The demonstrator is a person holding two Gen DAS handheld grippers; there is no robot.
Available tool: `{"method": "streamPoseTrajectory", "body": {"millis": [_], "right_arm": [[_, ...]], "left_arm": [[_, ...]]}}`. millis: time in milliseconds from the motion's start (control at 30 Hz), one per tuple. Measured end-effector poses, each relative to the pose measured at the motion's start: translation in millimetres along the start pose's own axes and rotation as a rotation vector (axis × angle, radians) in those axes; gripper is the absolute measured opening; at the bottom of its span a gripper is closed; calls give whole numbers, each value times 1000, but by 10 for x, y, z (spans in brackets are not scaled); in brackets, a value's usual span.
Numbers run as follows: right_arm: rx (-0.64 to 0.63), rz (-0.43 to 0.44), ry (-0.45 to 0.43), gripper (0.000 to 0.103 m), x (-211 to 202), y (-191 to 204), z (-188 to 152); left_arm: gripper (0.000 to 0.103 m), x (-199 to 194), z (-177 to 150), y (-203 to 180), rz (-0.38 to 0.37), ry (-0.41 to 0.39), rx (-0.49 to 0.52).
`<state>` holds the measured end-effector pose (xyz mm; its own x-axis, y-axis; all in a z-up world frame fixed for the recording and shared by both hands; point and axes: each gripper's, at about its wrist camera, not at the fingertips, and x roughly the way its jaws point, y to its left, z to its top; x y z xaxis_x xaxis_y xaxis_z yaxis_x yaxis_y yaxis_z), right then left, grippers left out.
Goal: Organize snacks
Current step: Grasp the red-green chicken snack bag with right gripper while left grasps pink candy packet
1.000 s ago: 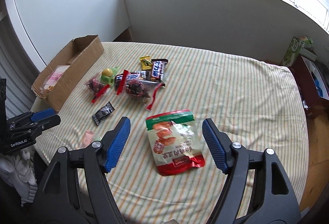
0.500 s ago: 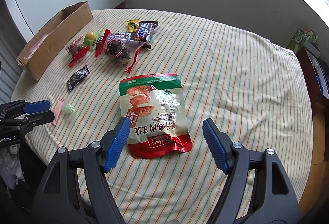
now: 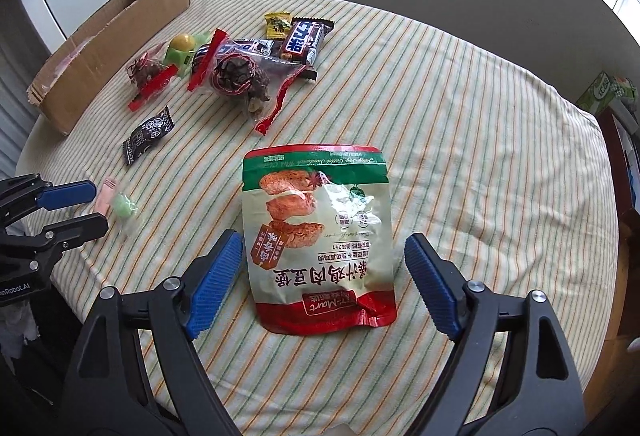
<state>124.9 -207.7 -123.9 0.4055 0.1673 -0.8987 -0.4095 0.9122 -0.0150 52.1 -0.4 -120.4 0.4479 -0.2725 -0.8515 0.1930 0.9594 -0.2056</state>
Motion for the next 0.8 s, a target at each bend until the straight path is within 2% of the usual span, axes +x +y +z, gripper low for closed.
{"method": "streamPoseTrajectory", "body": {"millis": [100,200,333,433,467,500,800], "right_arm": [[-8,-30,14,86,59,-14,8],[3,-15,29,86,109,-46,9],[-3,-7,37,84,104,-35,15],[-17,-5,42,77,97,-14,19],[-22,-8,44,77,94,-4,23],[-25,-9,45,77,99,-4,27],[5,7,34,61,57,-90,-2]], "left_arm": [[37,2,-2,5,11,0,8],[31,9,7,22,19,1,9],[29,20,21,11,20,5,17],[29,39,44,-27,32,7,41],[27,43,49,-43,38,6,50],[19,47,52,-54,45,3,57],[18,30,45,-4,21,-13,28]]}}
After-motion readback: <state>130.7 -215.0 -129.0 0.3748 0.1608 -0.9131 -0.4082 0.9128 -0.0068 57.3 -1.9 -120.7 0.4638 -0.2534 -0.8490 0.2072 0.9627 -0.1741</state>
